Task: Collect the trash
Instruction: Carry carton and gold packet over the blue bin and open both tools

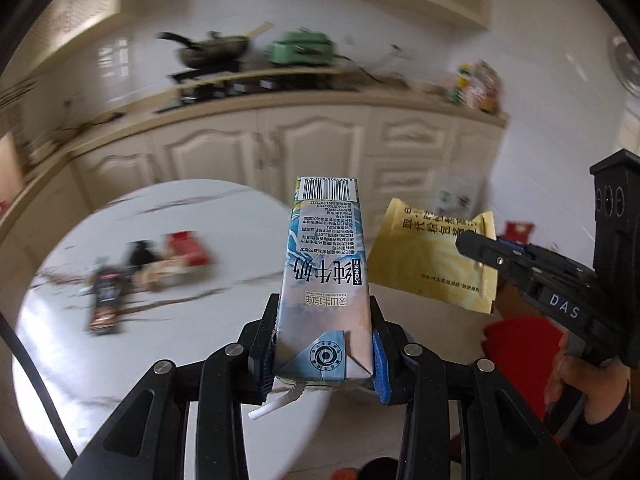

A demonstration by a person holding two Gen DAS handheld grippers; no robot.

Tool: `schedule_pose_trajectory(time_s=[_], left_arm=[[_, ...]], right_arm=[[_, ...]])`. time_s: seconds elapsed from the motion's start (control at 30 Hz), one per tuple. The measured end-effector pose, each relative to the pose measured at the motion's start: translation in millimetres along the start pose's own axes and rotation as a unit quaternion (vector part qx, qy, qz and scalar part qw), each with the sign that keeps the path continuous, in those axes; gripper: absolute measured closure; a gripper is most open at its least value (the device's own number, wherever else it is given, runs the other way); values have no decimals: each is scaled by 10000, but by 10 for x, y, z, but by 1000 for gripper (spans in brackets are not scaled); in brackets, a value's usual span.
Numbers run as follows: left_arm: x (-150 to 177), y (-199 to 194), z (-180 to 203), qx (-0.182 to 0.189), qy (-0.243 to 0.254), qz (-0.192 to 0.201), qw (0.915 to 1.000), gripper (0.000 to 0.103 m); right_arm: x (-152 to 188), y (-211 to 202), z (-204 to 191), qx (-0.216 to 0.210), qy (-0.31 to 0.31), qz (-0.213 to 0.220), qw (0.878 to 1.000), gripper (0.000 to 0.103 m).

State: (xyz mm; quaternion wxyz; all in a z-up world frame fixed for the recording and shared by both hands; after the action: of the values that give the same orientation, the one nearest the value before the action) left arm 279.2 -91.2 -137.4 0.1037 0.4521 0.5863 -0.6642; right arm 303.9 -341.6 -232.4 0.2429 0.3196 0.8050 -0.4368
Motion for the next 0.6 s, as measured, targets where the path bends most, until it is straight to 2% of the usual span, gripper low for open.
schedule_pose_trajectory(time_s=[0.17,0.33,0.5,0.53,0.6], left_arm=[[-321,696,573,527,323,-368,9974,68],[-433,1496,916,967,514,-912,9898,68],[-526,2264,1072,1119,595,-1346,9828,66],[-534,2397,1069,1126,606,-1448,9812,65],[-563,2606,1127,1208,600,-1543,9788,55]], right_arm=[[85,-208,813,424,479,23,9979,89],[263,-138,1537,732,968,-169,9925,89],[459,37,2095,927,1326,-427,9859,89],[499,89,2185,971,1380,-487,9845,89],[575,169,2331,1001,1477,-572,9823,89]])
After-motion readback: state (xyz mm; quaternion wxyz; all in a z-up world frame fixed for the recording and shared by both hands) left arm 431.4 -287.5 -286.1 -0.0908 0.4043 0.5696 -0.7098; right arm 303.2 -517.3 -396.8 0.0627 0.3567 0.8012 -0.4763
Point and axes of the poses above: each gripper's, at about its wrist camera, not at the fingertips, and y roughly the way its jaws point, z to its right, x to its underside, the point moved 3 cm from there along y, roughly the way its jaws point, and after that the axes turned 11 degrees about y, right-handed, at the moved point
